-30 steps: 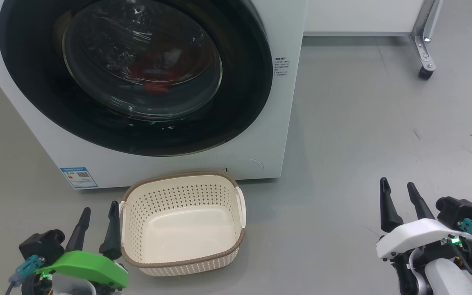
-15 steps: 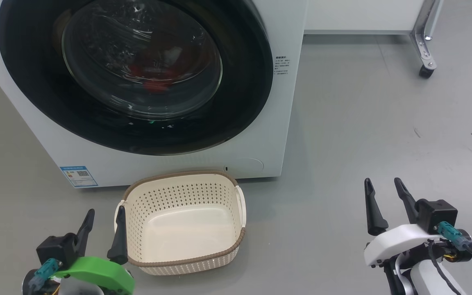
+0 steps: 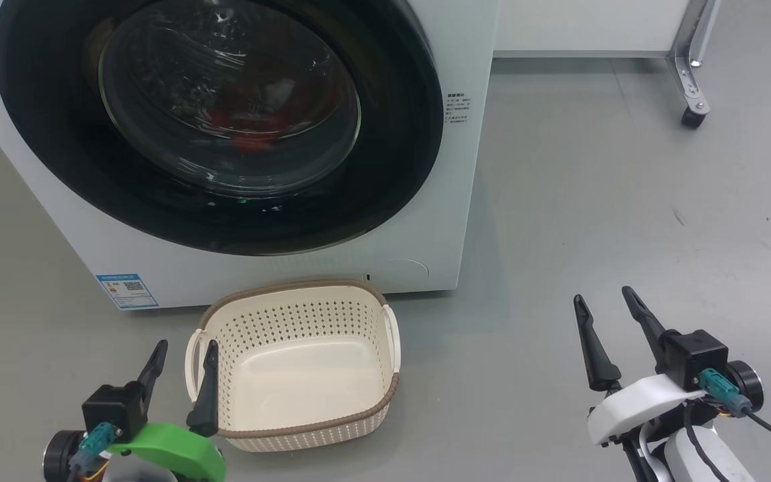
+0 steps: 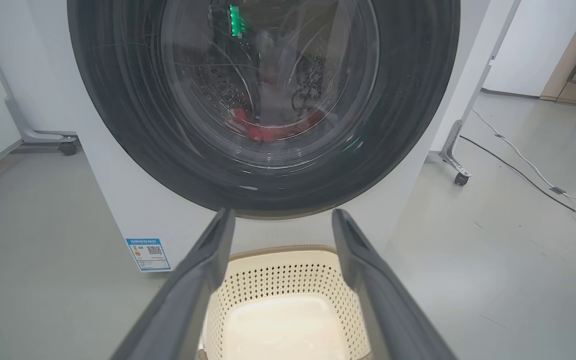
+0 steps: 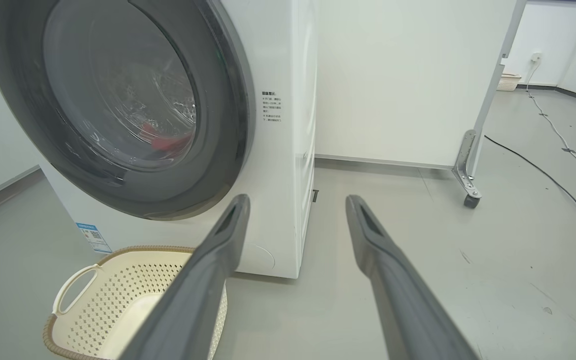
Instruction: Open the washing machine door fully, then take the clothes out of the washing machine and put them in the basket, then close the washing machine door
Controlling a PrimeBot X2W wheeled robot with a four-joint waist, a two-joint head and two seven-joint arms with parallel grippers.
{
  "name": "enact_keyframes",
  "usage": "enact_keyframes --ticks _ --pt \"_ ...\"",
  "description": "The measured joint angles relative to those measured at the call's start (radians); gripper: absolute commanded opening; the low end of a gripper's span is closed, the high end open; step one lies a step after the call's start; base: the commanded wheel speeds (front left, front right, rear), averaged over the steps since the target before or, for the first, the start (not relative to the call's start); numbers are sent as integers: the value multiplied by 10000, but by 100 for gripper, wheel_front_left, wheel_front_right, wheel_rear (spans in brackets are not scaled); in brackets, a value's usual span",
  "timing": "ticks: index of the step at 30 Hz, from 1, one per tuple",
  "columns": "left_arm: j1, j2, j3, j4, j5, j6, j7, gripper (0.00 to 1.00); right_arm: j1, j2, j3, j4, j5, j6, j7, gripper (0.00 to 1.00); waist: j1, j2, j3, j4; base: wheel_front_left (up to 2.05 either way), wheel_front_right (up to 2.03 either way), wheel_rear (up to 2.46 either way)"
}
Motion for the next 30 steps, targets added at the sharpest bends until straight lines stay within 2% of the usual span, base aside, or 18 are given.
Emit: enact_keyframes --ticks 30 --pt "-156 -203 198 585 -15 100 0 100 31 276 -522 322 -12 113 -17 100 0 0 1 13 0 0 0"
